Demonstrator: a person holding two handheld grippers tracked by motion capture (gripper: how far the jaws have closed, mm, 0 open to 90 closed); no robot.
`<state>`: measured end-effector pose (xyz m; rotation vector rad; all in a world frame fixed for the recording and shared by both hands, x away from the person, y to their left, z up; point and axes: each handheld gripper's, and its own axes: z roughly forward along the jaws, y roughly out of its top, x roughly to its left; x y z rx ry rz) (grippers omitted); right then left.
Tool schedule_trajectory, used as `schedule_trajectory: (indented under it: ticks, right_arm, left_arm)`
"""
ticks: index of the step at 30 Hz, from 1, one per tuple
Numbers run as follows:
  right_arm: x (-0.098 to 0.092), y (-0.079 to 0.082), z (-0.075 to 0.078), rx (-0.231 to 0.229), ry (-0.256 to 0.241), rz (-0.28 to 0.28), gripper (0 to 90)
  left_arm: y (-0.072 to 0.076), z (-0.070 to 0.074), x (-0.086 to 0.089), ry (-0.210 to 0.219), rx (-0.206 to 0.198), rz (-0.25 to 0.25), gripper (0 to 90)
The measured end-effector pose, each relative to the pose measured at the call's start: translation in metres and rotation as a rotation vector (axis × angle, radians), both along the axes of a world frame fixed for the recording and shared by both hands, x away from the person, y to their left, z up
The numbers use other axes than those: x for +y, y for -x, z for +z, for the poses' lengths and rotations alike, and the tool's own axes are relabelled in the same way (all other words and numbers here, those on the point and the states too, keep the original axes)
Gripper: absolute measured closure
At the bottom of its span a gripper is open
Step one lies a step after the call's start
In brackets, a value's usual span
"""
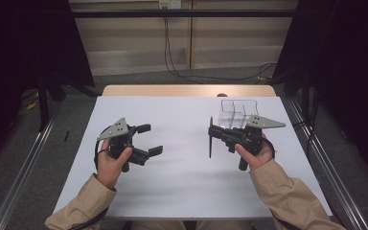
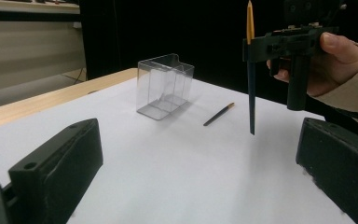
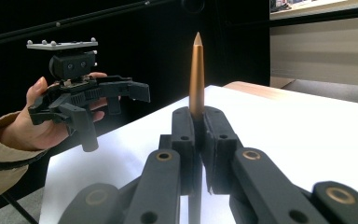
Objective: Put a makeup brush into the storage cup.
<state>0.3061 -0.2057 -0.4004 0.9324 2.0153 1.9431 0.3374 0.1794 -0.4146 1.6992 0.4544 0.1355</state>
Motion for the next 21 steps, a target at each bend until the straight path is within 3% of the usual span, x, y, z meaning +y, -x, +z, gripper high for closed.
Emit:
schedule_trajectory:
  ticks: [21]
  right_arm:
    - [-0.007,0.001,0.0,-0.006,-0.002,-0.01,84.0]
  left_arm:
    - [0.009,-0.005,0.031,-0.033,-0.012,0.06,0.3]
